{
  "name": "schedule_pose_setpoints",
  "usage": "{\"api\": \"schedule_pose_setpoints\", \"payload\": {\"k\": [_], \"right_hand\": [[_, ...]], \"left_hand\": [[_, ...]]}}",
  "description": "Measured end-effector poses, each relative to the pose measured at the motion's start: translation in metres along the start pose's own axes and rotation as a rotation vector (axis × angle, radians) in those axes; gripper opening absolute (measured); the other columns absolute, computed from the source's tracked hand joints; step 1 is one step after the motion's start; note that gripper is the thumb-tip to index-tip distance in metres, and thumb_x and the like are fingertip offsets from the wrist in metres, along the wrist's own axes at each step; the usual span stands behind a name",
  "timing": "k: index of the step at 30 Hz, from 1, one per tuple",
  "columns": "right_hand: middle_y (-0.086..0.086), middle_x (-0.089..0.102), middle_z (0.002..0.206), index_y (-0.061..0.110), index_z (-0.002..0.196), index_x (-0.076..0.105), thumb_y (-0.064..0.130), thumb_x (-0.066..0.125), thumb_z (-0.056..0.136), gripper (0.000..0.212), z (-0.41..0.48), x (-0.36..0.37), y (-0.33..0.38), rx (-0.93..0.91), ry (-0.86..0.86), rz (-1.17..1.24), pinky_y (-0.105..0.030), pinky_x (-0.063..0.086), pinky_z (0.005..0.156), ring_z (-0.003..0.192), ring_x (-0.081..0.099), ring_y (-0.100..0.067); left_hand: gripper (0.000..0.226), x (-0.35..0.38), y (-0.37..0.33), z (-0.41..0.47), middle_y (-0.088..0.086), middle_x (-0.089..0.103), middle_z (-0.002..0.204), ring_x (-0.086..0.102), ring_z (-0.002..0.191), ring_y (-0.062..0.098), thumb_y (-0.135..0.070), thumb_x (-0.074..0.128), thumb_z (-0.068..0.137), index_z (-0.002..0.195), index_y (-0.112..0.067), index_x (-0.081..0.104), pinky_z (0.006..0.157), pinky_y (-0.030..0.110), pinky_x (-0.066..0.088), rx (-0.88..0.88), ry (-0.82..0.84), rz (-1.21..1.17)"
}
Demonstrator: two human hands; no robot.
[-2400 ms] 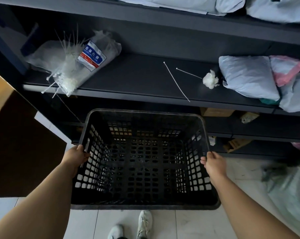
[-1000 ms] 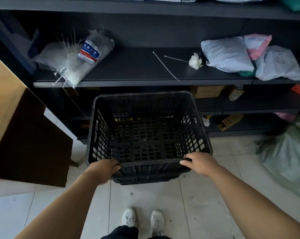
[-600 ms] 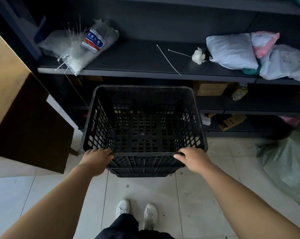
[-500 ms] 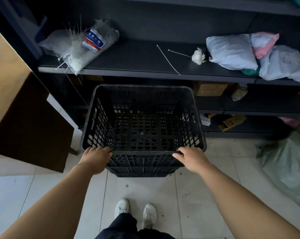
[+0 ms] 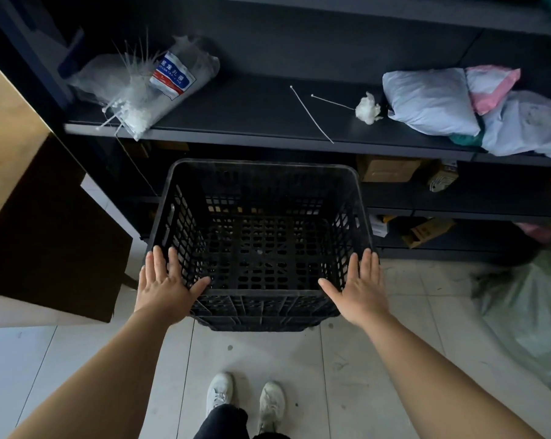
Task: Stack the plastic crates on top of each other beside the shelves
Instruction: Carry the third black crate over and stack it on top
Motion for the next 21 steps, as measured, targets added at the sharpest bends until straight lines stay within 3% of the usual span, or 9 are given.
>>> {"api": "schedule_pose_setpoints", "payload": {"k": [7, 11, 15, 18, 21], "right_hand": [[-0.014, -0.006, 0.159, 0.015, 0.150, 0.002, 0.083, -0.008, 0.068, 0.107, 0.005, 0.004, 0.001, -0.021, -0.045, -0.094, -0.045, -0.010, 0.116, 0.143, -0.021, -0.030], [-0.011, 0.003, 0.160, 0.016, 0.151, 0.008, 0.082, -0.012, 0.068, 0.108, 0.004, 0.001, 0.003, -0.023, -0.057, -0.110, -0.046, -0.008, 0.116, 0.144, -0.019, -0.031], [-0.008, 0.001, 0.160, 0.016, 0.150, 0.002, 0.085, -0.017, 0.061, 0.114, 0.007, 0.001, 0.003, -0.025, -0.020, -0.090, -0.046, -0.010, 0.115, 0.143, -0.022, -0.031], [-0.008, -0.007, 0.160, 0.017, 0.150, -0.005, 0.087, -0.004, 0.066, 0.109, 0.006, 0.001, 0.000, -0.020, 0.070, -0.059, -0.044, -0.010, 0.115, 0.142, -0.024, -0.029], [-0.009, -0.001, 0.160, 0.017, 0.151, 0.002, 0.071, 0.031, 0.085, 0.090, -0.004, -0.015, -0.005, 0.016, 0.069, 0.058, -0.041, 0.003, 0.118, 0.146, -0.008, -0.026]], "left_hand": [[0.104, 0.003, 0.000, 0.003, 0.012, -0.014, 0.160, -0.030, 0.142, 0.024, -0.085, 0.008, 0.072, 0.151, -0.020, -0.011, 0.115, 0.039, -0.019, 0.002, -0.042, 0.005], [0.108, 0.001, 0.000, 0.004, 0.009, -0.008, 0.161, -0.032, 0.141, 0.024, -0.089, 0.002, 0.068, 0.151, -0.020, -0.008, 0.102, 0.030, -0.034, 0.008, -0.028, 0.012], [0.101, 0.003, -0.002, 0.006, 0.008, -0.008, 0.161, -0.033, 0.141, 0.027, -0.083, 0.012, 0.075, 0.151, -0.020, -0.009, 0.114, 0.043, -0.019, 0.000, 0.045, 0.018], [0.101, 0.003, -0.002, 0.005, 0.008, -0.010, 0.161, -0.031, 0.141, 0.031, -0.083, 0.012, 0.075, 0.151, -0.020, -0.010, 0.115, 0.047, -0.015, 0.029, 0.111, 0.082], [0.092, -0.005, -0.005, 0.002, 0.008, -0.007, 0.161, -0.021, 0.145, 0.033, -0.078, 0.018, 0.081, 0.152, -0.022, 0.000, 0.117, 0.049, -0.008, 0.074, 0.111, 0.126]]}}
Point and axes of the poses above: each hand's wrist, its own z-axis towards the middle knuckle, its own x-axis out of the palm, y = z × x, the point moved 9 cm from there along z, towards the middle knuckle
